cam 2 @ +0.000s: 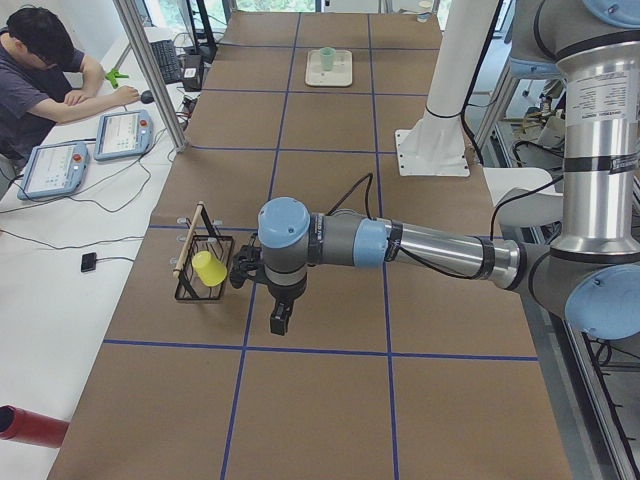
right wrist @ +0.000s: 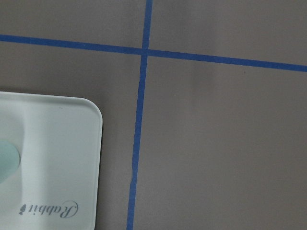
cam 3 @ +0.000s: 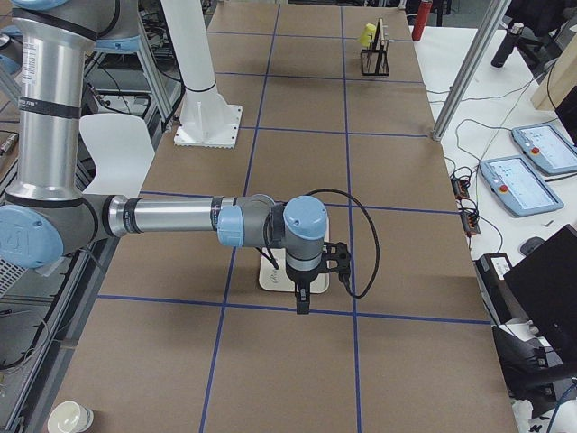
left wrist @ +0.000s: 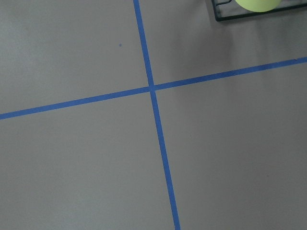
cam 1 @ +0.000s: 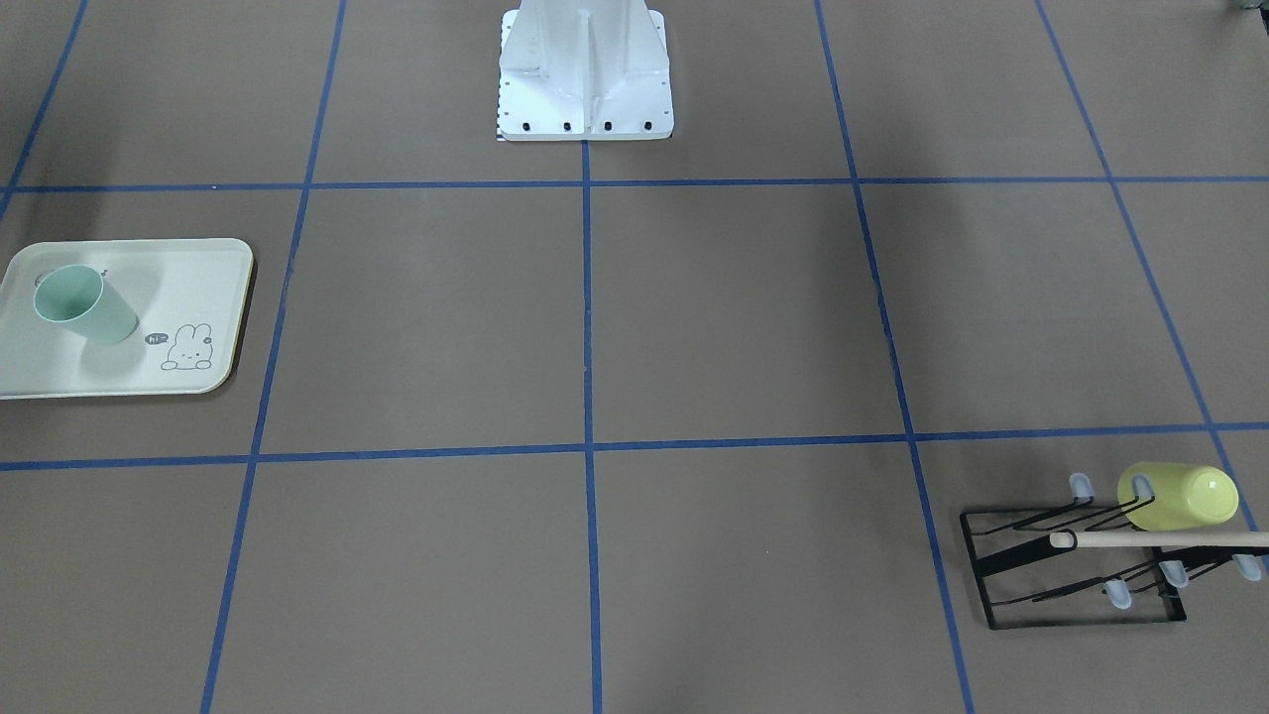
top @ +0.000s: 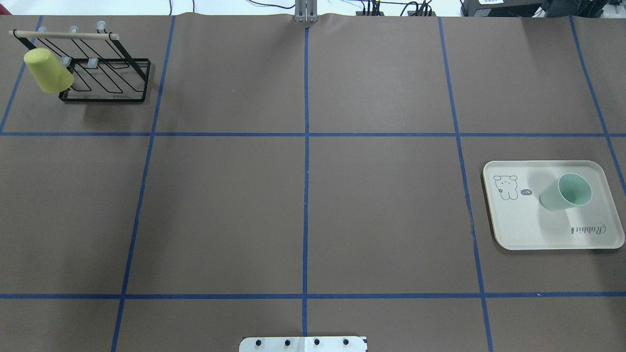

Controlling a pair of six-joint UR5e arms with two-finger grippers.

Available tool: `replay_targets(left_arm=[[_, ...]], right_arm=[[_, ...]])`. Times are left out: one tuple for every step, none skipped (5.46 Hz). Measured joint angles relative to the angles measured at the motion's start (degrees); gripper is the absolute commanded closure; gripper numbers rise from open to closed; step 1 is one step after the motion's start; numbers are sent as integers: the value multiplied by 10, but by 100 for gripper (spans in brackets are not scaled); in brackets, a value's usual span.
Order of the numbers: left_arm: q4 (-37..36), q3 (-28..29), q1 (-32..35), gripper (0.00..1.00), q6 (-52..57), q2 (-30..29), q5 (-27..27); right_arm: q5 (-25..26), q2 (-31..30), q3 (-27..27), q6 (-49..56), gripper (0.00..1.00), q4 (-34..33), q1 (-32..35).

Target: Left arm grabs green cup and hands to right arm on tray

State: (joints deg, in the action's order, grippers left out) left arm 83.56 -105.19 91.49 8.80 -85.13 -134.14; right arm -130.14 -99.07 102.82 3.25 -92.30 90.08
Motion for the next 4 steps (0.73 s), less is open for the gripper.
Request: replay_targets(left_arm=[[0, 0, 0, 0, -1, 2, 1], [0, 0, 0, 0, -2, 3, 2], [0, 1, 0, 0, -2, 4, 2], [0, 1, 1, 0, -2, 4, 2]], right_arm=[[0, 0, 0, -2, 0, 4, 0], [-1, 0, -1, -2, 0, 6, -1], [-1, 1, 1, -3, 0, 6, -1], [-3, 1, 4, -4, 0, 6, -2]])
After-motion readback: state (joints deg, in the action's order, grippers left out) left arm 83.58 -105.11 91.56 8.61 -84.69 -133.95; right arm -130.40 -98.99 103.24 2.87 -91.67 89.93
